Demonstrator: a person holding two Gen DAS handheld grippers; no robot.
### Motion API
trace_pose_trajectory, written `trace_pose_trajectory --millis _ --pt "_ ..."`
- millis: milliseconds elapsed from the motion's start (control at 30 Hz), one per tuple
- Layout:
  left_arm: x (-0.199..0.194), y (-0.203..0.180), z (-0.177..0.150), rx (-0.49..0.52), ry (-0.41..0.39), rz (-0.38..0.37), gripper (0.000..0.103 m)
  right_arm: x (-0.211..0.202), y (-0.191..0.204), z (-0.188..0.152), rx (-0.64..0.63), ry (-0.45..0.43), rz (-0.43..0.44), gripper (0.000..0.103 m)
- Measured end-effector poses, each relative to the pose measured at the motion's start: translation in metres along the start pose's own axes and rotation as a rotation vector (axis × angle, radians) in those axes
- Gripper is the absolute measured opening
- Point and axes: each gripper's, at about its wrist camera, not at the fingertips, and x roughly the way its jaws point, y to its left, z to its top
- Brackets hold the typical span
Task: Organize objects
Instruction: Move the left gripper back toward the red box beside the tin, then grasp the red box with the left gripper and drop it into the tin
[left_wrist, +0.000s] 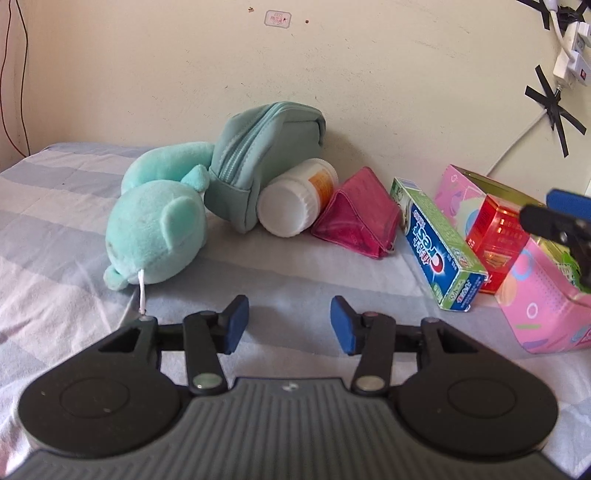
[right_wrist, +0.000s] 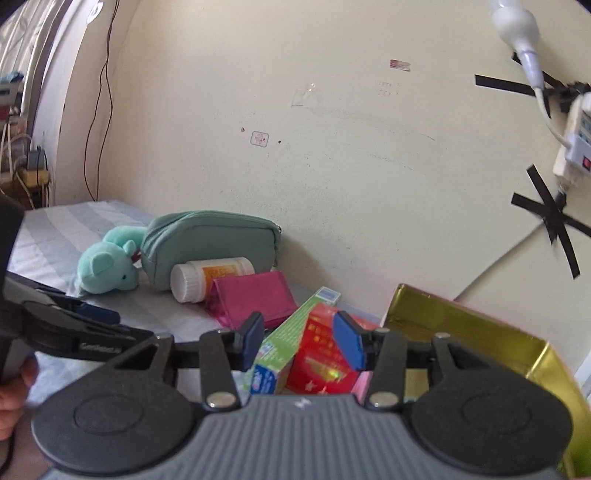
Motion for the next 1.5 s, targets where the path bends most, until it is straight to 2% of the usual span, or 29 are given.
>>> trace_pose_trajectory --millis 67,167,233,333,433,500,567,667,733,833,867,967,1000,1033,1133,1167,1333,1367,1433,1500 --pt "0.001 -0.001 -0.001 0.011 0.004 -0.002 0.054 0.017 -0.012 0.011 -0.059 0.073 0.073 0.055" --pt "0.002 -0.005 0.0 0.034 0.012 -0.004 0.059 0.042 -0.022 0.016 -0.131 0.167 0.136 0.057" --pt "0.001 -0.005 0.0 0.039 0.015 -0.006 0.059 0.057 -0.02 0.013 -0.191 0.225 0.122 0.056" --pt "0.001 -0.004 0.0 0.039 0.017 -0.01 0.06 0.059 -0.015 0.008 -0.269 0.233 0.116 0.055" --pt "0.0 -0.004 0.0 0.042 0.018 -0.008 0.06 0.04 -0.003 0.006 -0.334 0.207 0.1 0.044" --pt "-0.002 -0.005 0.0 0.04 0.018 -0.007 0.06 0.023 0.008 0.001 -0.37 0.191 0.086 0.029" --pt "-0.004 -0.003 0.0 0.027 0.017 -0.019 0.06 0.003 0.019 -0.012 -0.395 0.185 0.086 0.024" --pt "-0.007 0.002 0.0 -0.005 0.02 -0.065 0.06 -0.027 0.039 -0.042 -0.428 0.187 0.099 0.024" --pt "-0.011 0.004 0.0 -0.026 0.026 -0.137 0.06 -0.047 0.047 -0.062 -0.391 0.208 0.142 0.011" --pt "-0.017 -0.001 -0.001 -0.025 0.023 -0.238 0.06 -0.076 0.054 -0.085 -0.321 0.218 0.186 0.011" --pt "-0.02 -0.005 -0.002 -0.012 0.019 -0.27 0.06 -0.084 0.053 -0.09 -0.284 0.209 0.199 0.015" --pt "-0.023 -0.018 -0.002 0.003 0.043 -0.348 0.06 -0.098 0.039 -0.096 -0.121 0.175 0.183 0.043" --pt "-0.023 -0.024 -0.001 0.005 0.059 -0.375 0.06 -0.097 0.033 -0.095 -0.06 0.167 0.177 0.048" --pt "-0.022 -0.031 -0.001 0.01 0.077 -0.393 0.06 -0.093 0.029 -0.094 -0.011 0.166 0.173 0.048" --pt "-0.021 -0.049 -0.001 0.044 0.126 -0.412 0.06 -0.077 0.02 -0.092 0.078 0.171 0.173 0.055" --pt "-0.021 -0.054 -0.001 0.055 0.14 -0.42 0.06 -0.07 0.02 -0.091 0.086 0.175 0.185 0.058" --pt "-0.007 -0.073 -0.004 0.068 0.227 -0.416 0.058 -0.038 0.024 -0.092 0.115 0.193 0.182 0.063" --pt "-0.005 -0.075 -0.006 0.062 0.226 -0.423 0.057 -0.033 0.022 -0.09 0.136 0.196 0.192 0.062" --pt "-0.008 -0.078 -0.008 0.064 0.223 -0.443 0.045 -0.027 0.018 -0.088 0.187 0.199 0.202 0.059" --pt "-0.021 -0.076 -0.007 0.042 0.214 -0.425 0.044 -0.034 0.02 -0.087 0.215 0.166 0.212 0.055"
